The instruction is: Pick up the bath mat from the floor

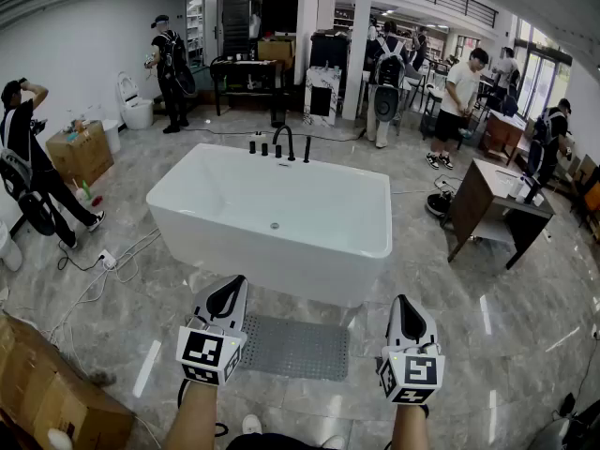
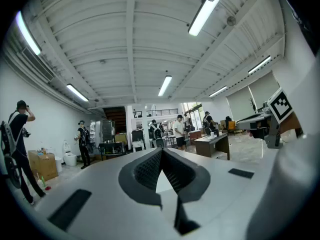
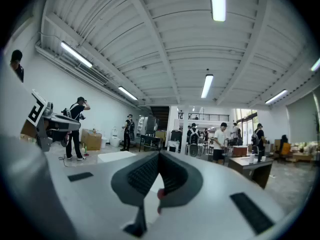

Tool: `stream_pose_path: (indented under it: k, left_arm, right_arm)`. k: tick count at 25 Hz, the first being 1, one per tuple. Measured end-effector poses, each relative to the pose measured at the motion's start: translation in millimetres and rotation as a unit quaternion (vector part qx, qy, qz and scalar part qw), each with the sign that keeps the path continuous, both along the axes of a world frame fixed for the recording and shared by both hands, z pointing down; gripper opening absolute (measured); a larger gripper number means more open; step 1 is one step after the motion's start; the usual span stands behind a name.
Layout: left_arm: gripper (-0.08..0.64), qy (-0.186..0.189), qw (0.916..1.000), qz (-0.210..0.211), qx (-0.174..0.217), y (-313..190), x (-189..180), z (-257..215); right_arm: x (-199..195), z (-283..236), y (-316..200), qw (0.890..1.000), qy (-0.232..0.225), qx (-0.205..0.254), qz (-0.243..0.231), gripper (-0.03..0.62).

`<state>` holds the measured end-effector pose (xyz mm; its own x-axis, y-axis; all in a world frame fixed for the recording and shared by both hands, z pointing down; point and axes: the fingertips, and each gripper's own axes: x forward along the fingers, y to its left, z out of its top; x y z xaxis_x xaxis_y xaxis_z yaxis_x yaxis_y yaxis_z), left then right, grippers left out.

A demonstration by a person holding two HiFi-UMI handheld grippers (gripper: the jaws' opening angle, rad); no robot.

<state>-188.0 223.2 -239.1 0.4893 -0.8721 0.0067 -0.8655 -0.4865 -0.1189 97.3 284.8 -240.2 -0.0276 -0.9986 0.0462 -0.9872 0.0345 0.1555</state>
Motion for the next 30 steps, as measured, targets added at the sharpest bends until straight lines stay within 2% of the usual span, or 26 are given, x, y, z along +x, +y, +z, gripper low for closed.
stream_pose_path:
  k: [9, 14, 17, 24, 30]
  left_arm:
    - [0.008, 0.001, 0.9999, 0.011, 0.000, -29.8, -24.7, 3.3]
    - [0.008, -0.002, 0.9995, 0.030, -0.007, -44.1, -44.4, 9.5]
    - [0.008, -0.003, 0.9990, 0.042, -0.013, -51.0, -47.4, 19.2]
    - [0.009, -0.016, 0.9980, 0.047, -0.040, -87.4, -28.0, 46.4]
    - [0.008, -0.030, 0.9976, 0.016, -0.061, -142.3, 27.2, 63.3]
  right_arm:
    - [-31.6, 1.5, -26.9, 1.000, 0.007, 0.003, 0.004, 0.020]
    - [-49.9, 4.1, -32.8, 1.000, 0.005, 0.007, 0.026, 0.020]
    - [-48.4, 14.0, -33.7, 0.999, 0.022, -0.003, 0.040, 0.021]
    - [-19.4, 42.5, -66.5, 0.998, 0.011, -0.026, 0.050, 0.021]
    - [54.5, 61.2, -133.4, 0.999, -0.007, -0.038, 0.034, 0.021]
